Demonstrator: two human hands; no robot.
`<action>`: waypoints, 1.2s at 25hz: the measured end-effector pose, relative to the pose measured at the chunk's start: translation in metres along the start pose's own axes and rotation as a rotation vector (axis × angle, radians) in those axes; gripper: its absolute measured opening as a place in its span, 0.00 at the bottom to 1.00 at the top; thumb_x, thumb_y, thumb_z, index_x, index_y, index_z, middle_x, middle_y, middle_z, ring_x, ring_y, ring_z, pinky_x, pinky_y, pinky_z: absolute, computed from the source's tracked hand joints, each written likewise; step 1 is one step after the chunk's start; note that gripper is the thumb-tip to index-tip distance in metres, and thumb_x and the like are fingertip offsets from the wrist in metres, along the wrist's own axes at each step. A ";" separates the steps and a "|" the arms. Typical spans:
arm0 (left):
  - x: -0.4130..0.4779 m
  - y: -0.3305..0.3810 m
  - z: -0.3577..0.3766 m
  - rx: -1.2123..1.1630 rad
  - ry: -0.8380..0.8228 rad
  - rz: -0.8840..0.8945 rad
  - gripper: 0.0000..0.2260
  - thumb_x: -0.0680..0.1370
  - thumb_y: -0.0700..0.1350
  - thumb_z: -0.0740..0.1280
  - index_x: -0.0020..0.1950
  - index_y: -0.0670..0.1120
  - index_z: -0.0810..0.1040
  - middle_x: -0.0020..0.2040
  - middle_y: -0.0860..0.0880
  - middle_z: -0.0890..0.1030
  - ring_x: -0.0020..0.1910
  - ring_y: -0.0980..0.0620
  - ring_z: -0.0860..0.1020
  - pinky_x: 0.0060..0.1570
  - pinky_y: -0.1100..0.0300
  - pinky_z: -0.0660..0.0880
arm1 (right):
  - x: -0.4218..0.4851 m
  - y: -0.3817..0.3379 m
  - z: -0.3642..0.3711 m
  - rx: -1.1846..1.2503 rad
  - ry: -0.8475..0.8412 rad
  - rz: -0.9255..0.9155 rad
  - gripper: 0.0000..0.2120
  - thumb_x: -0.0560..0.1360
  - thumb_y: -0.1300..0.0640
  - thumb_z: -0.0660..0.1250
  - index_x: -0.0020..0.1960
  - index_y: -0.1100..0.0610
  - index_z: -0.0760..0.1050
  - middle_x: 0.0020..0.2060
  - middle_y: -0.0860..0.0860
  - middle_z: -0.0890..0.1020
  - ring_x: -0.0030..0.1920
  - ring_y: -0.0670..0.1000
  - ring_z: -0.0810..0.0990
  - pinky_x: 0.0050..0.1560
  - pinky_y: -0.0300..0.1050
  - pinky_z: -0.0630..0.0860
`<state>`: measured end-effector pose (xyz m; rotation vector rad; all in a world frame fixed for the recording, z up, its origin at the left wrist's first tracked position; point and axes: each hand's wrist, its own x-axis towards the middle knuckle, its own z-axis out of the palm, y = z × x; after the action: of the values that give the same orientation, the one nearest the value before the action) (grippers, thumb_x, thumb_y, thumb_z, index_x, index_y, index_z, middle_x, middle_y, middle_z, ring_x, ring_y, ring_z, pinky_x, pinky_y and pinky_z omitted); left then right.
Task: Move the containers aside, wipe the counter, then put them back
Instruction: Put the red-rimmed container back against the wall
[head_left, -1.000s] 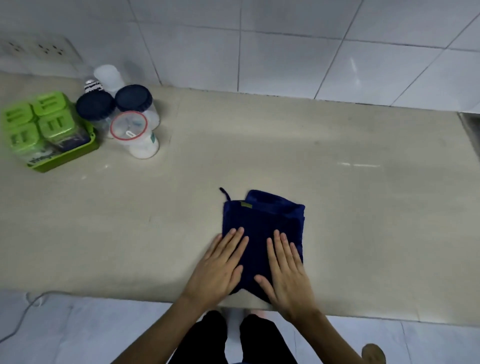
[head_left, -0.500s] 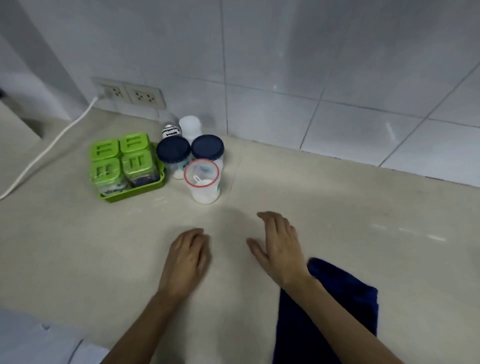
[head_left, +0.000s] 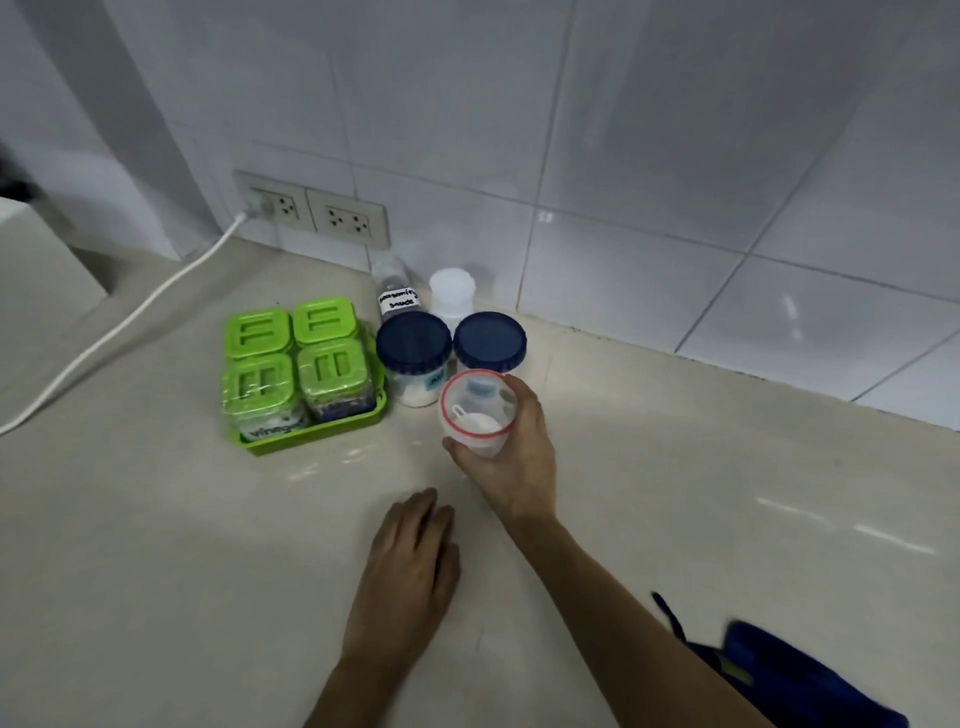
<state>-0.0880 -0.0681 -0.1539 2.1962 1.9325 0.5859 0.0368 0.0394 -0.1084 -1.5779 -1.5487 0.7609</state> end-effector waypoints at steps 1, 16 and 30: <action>-0.004 -0.002 -0.001 -0.028 0.022 -0.027 0.18 0.77 0.48 0.58 0.59 0.41 0.80 0.62 0.41 0.79 0.61 0.42 0.77 0.66 0.53 0.65 | -0.005 0.001 -0.001 0.027 0.016 0.006 0.43 0.59 0.45 0.79 0.68 0.42 0.62 0.62 0.42 0.74 0.61 0.44 0.74 0.59 0.37 0.72; 0.159 0.269 0.135 -0.099 -0.053 0.411 0.15 0.74 0.47 0.55 0.52 0.45 0.78 0.52 0.47 0.78 0.52 0.47 0.77 0.55 0.54 0.74 | 0.049 0.227 -0.361 -0.234 0.530 0.147 0.43 0.62 0.48 0.80 0.71 0.49 0.61 0.65 0.51 0.72 0.62 0.54 0.74 0.59 0.47 0.71; 0.180 0.279 0.150 -0.212 -0.029 0.357 0.06 0.76 0.41 0.63 0.48 0.41 0.78 0.48 0.45 0.79 0.48 0.44 0.76 0.54 0.50 0.72 | 0.079 0.252 -0.394 -0.406 0.741 0.236 0.47 0.64 0.37 0.74 0.75 0.53 0.57 0.76 0.58 0.57 0.75 0.60 0.60 0.73 0.59 0.63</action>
<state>0.2426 0.0860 -0.1537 2.4039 1.3959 0.7637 0.5092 0.0824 -0.1122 -2.0490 -1.0031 -0.0674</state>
